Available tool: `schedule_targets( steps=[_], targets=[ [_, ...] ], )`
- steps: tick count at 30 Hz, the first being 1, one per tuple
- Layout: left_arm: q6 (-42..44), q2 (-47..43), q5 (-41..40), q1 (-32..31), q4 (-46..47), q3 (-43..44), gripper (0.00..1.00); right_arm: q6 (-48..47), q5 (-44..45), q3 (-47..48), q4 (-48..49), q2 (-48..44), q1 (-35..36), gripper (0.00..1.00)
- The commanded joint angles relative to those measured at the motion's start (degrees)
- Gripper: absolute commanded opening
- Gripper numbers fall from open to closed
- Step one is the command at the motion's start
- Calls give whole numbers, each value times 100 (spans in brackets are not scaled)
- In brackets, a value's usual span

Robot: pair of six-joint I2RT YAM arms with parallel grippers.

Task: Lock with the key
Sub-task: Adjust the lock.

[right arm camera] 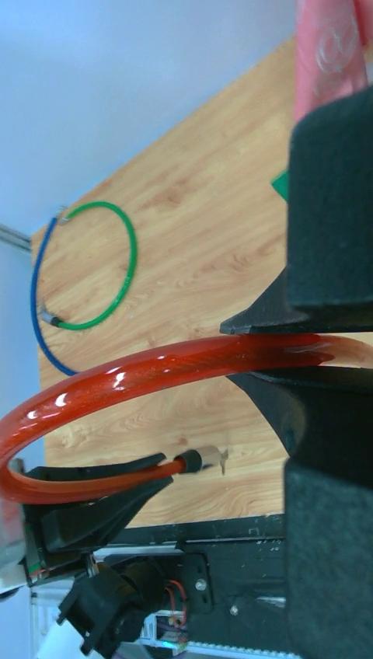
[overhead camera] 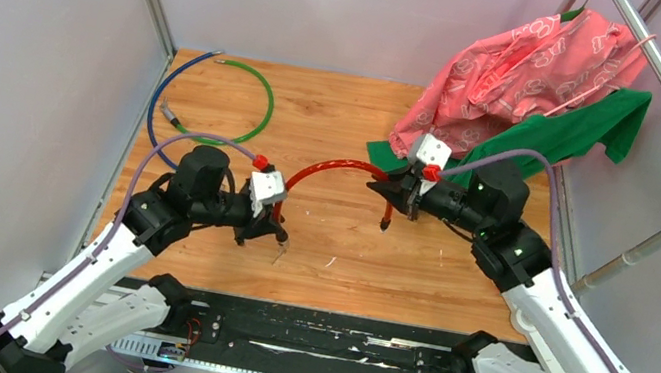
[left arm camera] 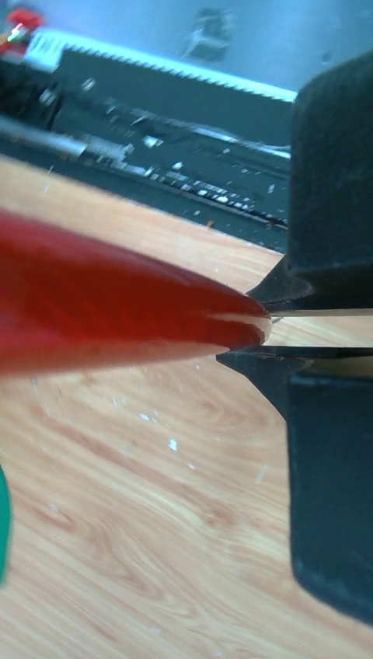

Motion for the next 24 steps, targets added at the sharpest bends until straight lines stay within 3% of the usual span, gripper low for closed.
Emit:
schedule_targets(
  steps=[1, 3, 6, 9, 13, 18, 24],
  targets=[
    [-2932, -171, -2040, 21, 1595, -462, 0, 1542, 983, -1142, 1683, 129, -51, 2],
    [-3810, -104, -2635, 20, 1737, -589, 0, 2190, 1384, -1546, 2148, 231, -11, 0],
    [-4646, -97, -2893, 20, 2014, -849, 0, 3252, 1582, -2072, 2919, 390, 47, 0],
    [-5314, -16, -3105, 24, 2119, -1022, 0, 3577, 2063, -2352, 3494, 388, 379, 0],
    [-6162, 86, -3149, 20, 2217, -1361, 0, 3249, 2732, -2417, 3783, 392, 784, 0],
    [-6909, 191, -3151, 77, 2593, -1718, 0, 3002, 2601, -2076, 4063, 499, 1131, 0],
    [-7803, 732, -2786, 345, 3592, -2287, 0, 2320, 1448, -2047, 4824, 896, 1286, 0]
  ],
)
